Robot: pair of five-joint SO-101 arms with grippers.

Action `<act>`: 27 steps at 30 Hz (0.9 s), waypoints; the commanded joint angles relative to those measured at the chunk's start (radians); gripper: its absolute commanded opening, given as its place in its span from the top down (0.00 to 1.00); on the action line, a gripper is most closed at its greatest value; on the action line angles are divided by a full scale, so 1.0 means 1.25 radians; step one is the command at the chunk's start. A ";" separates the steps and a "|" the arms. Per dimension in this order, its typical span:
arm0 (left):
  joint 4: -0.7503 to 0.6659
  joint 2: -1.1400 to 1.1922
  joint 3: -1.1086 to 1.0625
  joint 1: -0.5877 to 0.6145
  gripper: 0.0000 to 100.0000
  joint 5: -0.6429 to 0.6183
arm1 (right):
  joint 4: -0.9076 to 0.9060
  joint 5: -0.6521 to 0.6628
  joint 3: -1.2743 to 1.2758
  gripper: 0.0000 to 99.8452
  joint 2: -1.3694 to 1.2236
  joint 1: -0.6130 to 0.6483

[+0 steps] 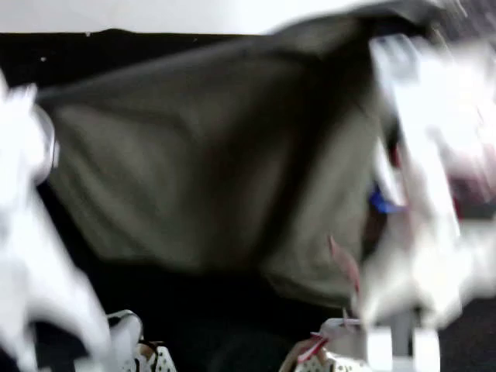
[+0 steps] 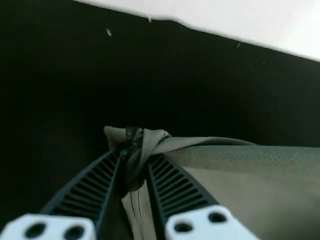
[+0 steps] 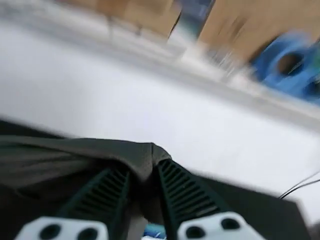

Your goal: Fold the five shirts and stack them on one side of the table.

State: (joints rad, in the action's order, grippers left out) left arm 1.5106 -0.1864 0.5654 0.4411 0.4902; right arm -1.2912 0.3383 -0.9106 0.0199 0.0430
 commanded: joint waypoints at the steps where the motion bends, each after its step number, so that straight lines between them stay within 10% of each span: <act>1: -0.061 0.143 0.098 0.009 0.99 0.004 | 0.110 0.000 0.028 0.99 -0.105 -0.002; 11: -0.018 0.503 0.460 -0.040 0.99 0.091 | 0.187 0.000 0.028 0.99 -0.258 0.010; 27: 0.048 0.828 0.546 -0.045 0.99 0.098 | 0.085 0.000 0.029 0.99 -0.544 0.068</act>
State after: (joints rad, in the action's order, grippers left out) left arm 1.5198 0.8293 1.2068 0.3874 0.6038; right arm -1.1377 0.3353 -0.8661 -0.6444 0.1274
